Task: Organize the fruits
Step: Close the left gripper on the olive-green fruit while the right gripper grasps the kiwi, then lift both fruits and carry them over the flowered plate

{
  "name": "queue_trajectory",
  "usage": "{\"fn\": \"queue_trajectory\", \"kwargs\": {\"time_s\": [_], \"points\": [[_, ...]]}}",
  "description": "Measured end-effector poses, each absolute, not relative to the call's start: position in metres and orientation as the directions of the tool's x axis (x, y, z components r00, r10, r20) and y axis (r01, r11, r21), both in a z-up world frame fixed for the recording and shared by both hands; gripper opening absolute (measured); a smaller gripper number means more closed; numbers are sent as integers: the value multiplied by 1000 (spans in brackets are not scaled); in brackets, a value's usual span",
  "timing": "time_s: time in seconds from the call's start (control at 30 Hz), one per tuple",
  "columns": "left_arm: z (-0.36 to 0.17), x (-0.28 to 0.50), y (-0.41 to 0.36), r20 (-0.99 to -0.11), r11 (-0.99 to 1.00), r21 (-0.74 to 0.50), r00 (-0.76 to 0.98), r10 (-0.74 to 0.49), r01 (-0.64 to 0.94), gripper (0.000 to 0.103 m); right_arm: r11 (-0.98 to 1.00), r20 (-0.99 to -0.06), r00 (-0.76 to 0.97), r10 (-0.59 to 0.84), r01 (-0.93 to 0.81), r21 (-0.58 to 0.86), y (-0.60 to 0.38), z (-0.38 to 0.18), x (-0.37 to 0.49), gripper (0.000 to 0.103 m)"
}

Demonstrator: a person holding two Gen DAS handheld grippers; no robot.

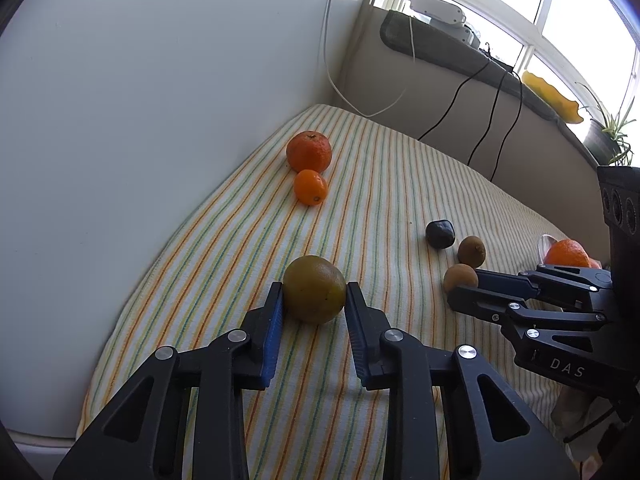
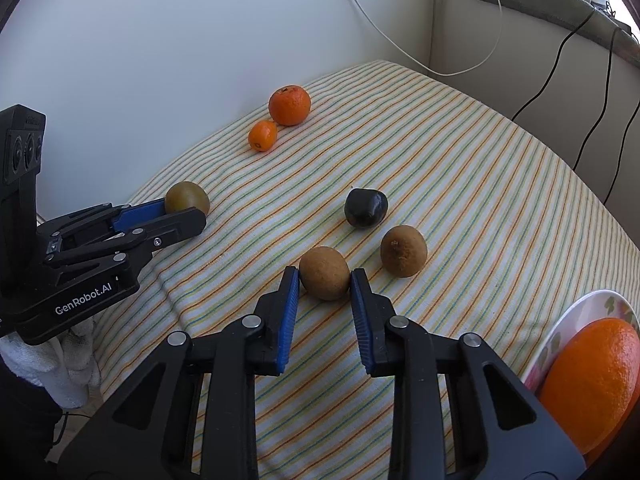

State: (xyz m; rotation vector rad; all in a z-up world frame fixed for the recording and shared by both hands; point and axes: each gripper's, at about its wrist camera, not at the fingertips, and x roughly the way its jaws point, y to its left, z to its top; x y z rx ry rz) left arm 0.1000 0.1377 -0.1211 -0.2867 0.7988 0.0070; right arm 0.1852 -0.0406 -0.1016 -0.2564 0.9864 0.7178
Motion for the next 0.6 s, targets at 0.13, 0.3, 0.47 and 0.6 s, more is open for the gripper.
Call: {"fn": "queue_trajectory", "kwargs": {"time_s": [0.13,0.3,0.47,0.6], "points": [[-119,97,137,-702,961,-252,704,-101,-113,28,742,-822,348,451,-658,128,-44,-95,180,27],[-110,92,133,-688,962,-255,718,-107,-100,28,739,-807,360,469,-660,135,-50,-83,171,27],[-100,85,125,-672,963,-257,731,-118,-81,28,739,-790,376,484,-660,139,-61,-71,163,27],[-93,81,114,-662,965,-257,738,-131,-59,28,738,-777,387,497,-659,144,-72,-61,156,27]]}}
